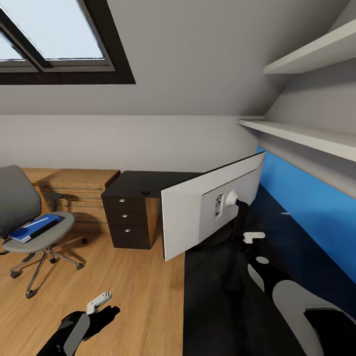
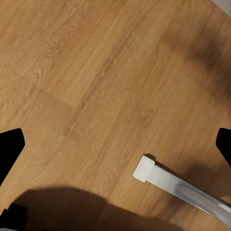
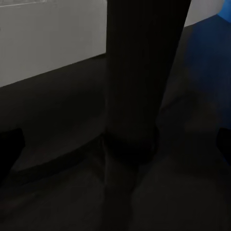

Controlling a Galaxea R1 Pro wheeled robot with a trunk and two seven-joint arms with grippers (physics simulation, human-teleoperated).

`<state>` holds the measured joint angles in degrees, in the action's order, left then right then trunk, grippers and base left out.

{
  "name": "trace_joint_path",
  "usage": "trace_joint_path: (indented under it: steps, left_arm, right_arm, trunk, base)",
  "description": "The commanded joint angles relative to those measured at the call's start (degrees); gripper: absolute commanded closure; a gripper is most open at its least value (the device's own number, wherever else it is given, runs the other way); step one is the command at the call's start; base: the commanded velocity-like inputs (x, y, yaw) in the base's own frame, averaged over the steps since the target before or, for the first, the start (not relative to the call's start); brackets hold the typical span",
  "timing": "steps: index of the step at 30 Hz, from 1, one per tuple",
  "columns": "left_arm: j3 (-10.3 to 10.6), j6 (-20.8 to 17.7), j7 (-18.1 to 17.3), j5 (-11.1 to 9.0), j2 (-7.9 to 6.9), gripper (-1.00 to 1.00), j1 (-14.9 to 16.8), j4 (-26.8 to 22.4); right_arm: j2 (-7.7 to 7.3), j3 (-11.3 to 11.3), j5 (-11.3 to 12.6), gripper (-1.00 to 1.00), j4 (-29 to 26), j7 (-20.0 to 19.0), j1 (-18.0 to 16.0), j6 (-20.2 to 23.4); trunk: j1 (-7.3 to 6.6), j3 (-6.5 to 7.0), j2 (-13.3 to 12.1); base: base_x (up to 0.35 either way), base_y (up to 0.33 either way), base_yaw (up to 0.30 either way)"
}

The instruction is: In the bedroom, organize the workspace by keeping the computer under the desk, ensuring the monitor is on the desk, placing the keyboard on the desk next to the monitor, placing the mouse on the desk next to the keyboard, moving the folder from the swivel chair onto the desk next to the mouse, stacking the notebook on top of the folder with the pen on top of the notebook, and positioning the swivel chair next to the desk.

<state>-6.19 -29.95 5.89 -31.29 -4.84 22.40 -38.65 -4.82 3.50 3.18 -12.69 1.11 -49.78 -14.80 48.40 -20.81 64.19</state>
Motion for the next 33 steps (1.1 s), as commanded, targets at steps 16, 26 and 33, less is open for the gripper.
trace_joint_path:
  steps: [16, 26, 33]
  left_arm:
    - [0.0, -0.3, 0.4, -0.6, 0.01, -1.0, 0.0, -0.1]
    - [0.0, -0.3, 0.4, -0.6, 0.01, -1.0, 0.0, -0.1]
    - [0.0, -0.3, 0.4, -0.6, 0.07, -1.0, 0.0, -0.1]
  right_arm:
    - [-0.1, 0.4, 0.3, -1.0, -0.1, 0.4, -0.1, -0.6]
    - [-0.15, 0.4, 0.3, -1.0, 0.0, 0.4, -0.1, -1.1]
    - [-0.18, 0.4, 0.3, -1.0, 0.0, 0.4, -0.1, -1.1]
  trunk:
    - [0.0, -0.07, 0.0]
    - [0.0, -0.07, 0.0]
    - [0.0, -0.07, 0.0]
  base:
    - [0.0, 0.0, 0.0]
    - [0.0, 0.0, 0.0]
    - [0.0, 0.0, 0.0]
